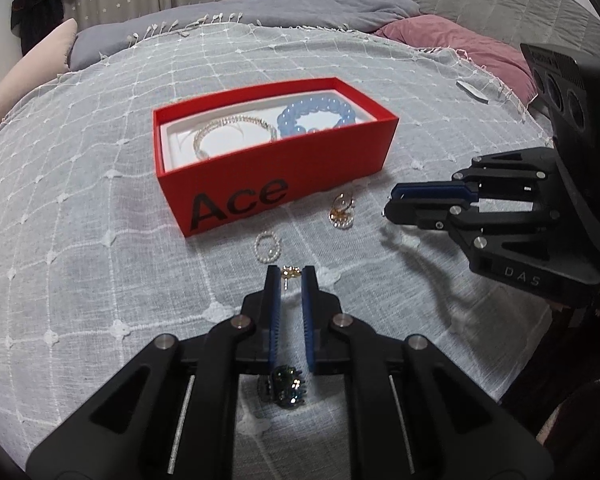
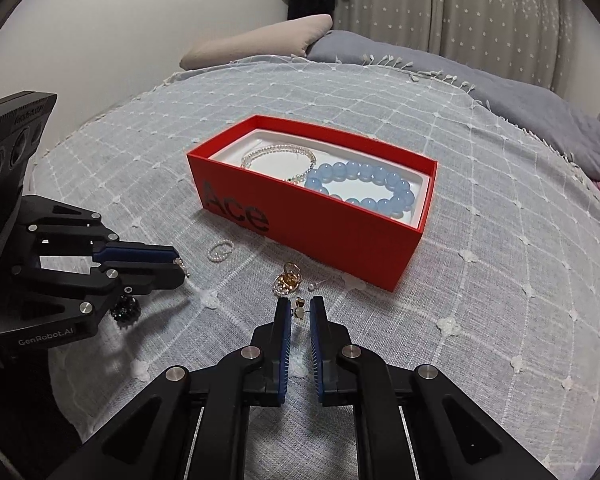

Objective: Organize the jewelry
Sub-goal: 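Carry both gold earrings into the box and lower them onto the bracelets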

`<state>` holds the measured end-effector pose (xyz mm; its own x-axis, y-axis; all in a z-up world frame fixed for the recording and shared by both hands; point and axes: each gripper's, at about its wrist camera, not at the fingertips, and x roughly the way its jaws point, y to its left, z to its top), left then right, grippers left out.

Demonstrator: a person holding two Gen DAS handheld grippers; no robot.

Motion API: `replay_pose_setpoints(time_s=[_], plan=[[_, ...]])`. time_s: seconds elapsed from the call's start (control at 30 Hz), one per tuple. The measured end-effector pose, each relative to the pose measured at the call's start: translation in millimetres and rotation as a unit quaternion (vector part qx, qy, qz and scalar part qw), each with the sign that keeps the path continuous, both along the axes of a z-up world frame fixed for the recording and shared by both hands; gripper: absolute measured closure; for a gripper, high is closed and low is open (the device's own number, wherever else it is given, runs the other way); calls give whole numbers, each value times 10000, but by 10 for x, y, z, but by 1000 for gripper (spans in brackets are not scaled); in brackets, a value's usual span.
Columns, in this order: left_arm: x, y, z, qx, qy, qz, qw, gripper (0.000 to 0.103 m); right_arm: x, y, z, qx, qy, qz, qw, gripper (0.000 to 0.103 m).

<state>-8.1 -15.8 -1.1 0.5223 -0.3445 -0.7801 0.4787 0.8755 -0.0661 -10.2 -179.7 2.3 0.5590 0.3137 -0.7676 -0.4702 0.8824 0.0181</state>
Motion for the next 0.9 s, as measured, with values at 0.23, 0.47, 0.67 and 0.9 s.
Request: replay_pose_setpoints(time_s=[0.23,0.47,0.67,0.9], plan=[[93,-11,162,-125,-162,132,9997,92,8,-48,134,101,-125,-88,9998,94],[167,-27,332,-275,-358,287,9986,92,86,-111,335,276,-306,-304,9987,94],[259,-49,465,-377,-517,447,9969,92,211,-138,475,423,-424,-481,9970,94],[428,-17,508,-479,-566,785,9941,92,368,-164,540,535,-450,-740,9948,94]])
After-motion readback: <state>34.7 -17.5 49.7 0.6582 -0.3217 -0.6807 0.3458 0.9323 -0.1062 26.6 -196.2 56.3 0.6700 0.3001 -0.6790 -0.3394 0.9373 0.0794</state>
